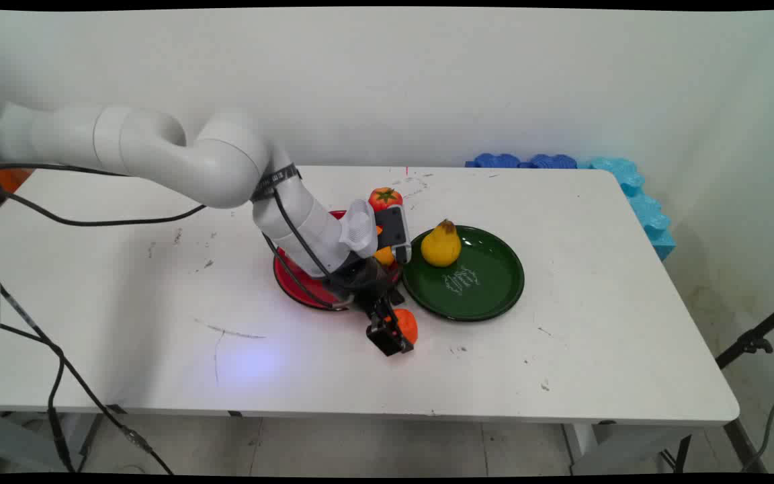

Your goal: Pick up the eggplant from the red plate

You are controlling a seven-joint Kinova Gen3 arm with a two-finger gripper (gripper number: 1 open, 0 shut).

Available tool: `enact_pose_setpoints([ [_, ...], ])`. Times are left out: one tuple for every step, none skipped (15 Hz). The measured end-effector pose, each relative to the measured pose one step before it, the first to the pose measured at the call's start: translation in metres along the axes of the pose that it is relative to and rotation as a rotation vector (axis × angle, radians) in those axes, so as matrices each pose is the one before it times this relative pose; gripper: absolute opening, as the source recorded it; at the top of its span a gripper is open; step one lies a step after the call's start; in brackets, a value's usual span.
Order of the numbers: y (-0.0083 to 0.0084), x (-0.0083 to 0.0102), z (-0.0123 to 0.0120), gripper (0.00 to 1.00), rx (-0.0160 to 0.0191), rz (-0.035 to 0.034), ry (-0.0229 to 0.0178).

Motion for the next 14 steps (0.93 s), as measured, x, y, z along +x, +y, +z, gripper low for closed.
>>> enact_pose_setpoints([
  [0.00021, 0.00224, -0.0054, 1.0, -0.0031, 0.0046, 0.00845],
  [0.00041, 0.00244, -0.00657, 1.0, -0.0031, 0.00789, 0.00752],
  [-0.00012, 0.003, -0.01027, 1.0, -0.00307, 0.01265, 0.01009],
  [-0.00045, 0.00304, -0.01285, 1.0, -0.00233, 0.01917, 0.00876],
  [-0.00091, 0.00192, -0.01237, 1.0, -0.00115, 0.01737, 0.00719],
  [-0.00198, 0.00121, -0.01281, 1.0, -0.00044, 0.01578, 0.00602],
  [-0.00387, -0.00012, -0.01747, 1.0, -0.00043, 0.01825, 0.00548],
  [-0.00451, -0.00076, -0.01469, 1.0, -0.00033, 0.01416, 0.00328],
  [-0.00486, -0.00141, -0.01212, 1.0, 0.00079, 0.00917, 0.00242],
  [-0.00688, -0.00322, -0.01352, 1.0, 0.00234, 0.00937, 0.00032],
  [-0.00629, -0.00383, -0.0106, 1.0, 0.00247, 0.00855, -0.00143],
  [-0.00802, -0.00634, -0.01116, 1.0, 0.00361, 0.00881, -0.00587],
  [-0.00836, -0.00762, -0.00894, 1.0, 0.00373, 0.01289, -0.00953],
  [-0.00688, -0.007, -0.00579, 1.0, 0.00281, 0.00982, -0.0101],
])
